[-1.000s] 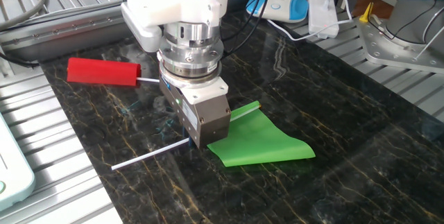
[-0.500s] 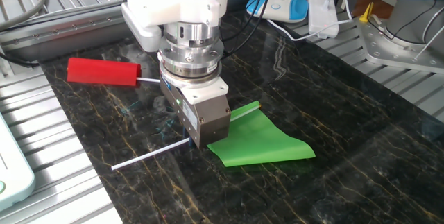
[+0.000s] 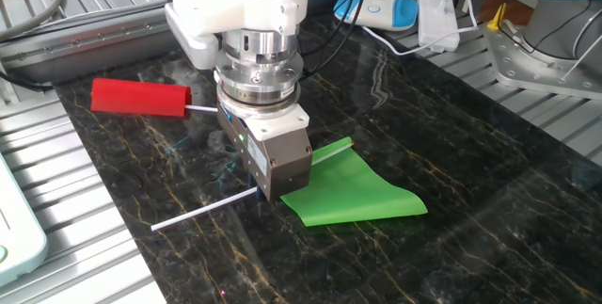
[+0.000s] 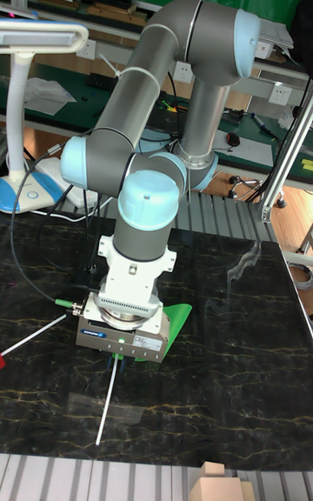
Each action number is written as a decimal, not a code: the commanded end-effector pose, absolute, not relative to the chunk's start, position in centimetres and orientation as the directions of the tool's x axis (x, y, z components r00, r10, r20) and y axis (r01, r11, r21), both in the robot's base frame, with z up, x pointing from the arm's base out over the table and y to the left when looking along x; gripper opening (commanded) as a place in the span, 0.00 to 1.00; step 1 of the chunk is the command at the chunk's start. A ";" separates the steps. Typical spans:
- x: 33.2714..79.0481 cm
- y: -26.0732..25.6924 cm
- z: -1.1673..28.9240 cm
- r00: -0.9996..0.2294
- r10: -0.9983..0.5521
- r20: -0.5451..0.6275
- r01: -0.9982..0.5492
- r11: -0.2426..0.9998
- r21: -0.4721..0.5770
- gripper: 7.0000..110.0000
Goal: Wave the flag
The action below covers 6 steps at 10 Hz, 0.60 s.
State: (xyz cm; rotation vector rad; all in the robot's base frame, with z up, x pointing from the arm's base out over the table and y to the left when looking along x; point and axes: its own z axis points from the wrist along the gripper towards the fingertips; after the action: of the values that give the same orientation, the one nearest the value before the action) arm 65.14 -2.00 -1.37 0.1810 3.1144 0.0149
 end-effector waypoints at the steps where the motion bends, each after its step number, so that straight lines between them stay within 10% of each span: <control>1: 65.1 -2.0 -1.2 -0.991 0.135 -0.020 0.135 0.991 0.019 0.15; 6: 65.0 -2.1 -1.5 -0.990 0.143 -0.017 0.143 0.990 0.016 0.00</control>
State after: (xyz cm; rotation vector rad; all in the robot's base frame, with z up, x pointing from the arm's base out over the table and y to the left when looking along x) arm 64.97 -2.16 -1.48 0.2057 3.1171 0.0068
